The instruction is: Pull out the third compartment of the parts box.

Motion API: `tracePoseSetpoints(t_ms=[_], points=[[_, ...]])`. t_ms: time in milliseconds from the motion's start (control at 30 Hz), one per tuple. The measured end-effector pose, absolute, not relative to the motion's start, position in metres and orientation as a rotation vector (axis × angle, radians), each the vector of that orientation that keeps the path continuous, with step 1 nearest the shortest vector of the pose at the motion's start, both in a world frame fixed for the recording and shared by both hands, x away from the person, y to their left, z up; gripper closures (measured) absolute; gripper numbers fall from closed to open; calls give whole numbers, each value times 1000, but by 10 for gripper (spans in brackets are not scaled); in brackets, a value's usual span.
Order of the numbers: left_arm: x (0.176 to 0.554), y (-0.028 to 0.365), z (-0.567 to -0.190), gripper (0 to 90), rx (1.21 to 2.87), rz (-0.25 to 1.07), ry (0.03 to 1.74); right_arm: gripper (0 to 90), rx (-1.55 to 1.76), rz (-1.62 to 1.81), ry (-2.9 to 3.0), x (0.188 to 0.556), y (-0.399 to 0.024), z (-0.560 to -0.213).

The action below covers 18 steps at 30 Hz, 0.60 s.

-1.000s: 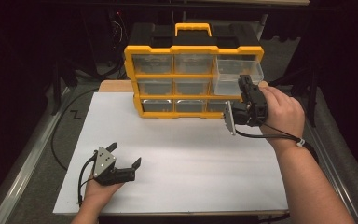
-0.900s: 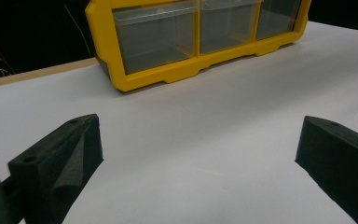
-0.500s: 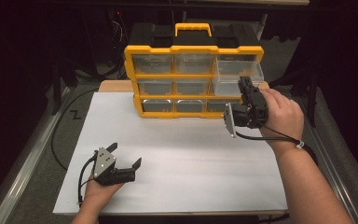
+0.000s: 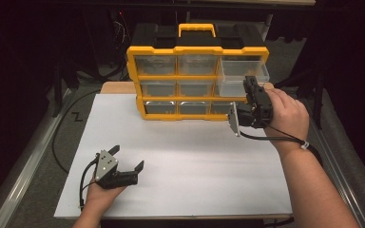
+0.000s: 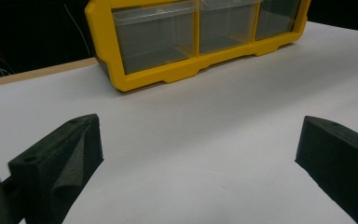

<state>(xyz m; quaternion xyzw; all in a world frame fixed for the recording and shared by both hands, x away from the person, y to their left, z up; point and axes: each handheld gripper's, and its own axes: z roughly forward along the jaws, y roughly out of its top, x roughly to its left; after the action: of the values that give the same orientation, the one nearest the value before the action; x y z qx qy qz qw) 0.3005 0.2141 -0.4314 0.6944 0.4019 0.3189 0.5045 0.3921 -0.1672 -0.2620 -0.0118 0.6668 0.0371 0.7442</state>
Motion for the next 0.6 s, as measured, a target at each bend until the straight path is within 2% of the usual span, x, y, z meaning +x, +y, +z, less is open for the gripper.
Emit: tracePoseSetpoints(t_ms=[233,300,333,400,600], points=[[300,214,-431,15,1674,771,968,782,-25,81,1465,392,-167,-261],[300,215,-431,15,1671,772,970,721,-21,91,1488,390,-166,-260],[301,215,-431,15,1671,771,971,721,-21,91,1488,390,-166,-260],[301,215,-432,15,1672,771,972,647,-38,91,1500,385,-163,-263],[301,214,-431,15,1675,773,968,604,-52,107,1515,376,-161,-269]])
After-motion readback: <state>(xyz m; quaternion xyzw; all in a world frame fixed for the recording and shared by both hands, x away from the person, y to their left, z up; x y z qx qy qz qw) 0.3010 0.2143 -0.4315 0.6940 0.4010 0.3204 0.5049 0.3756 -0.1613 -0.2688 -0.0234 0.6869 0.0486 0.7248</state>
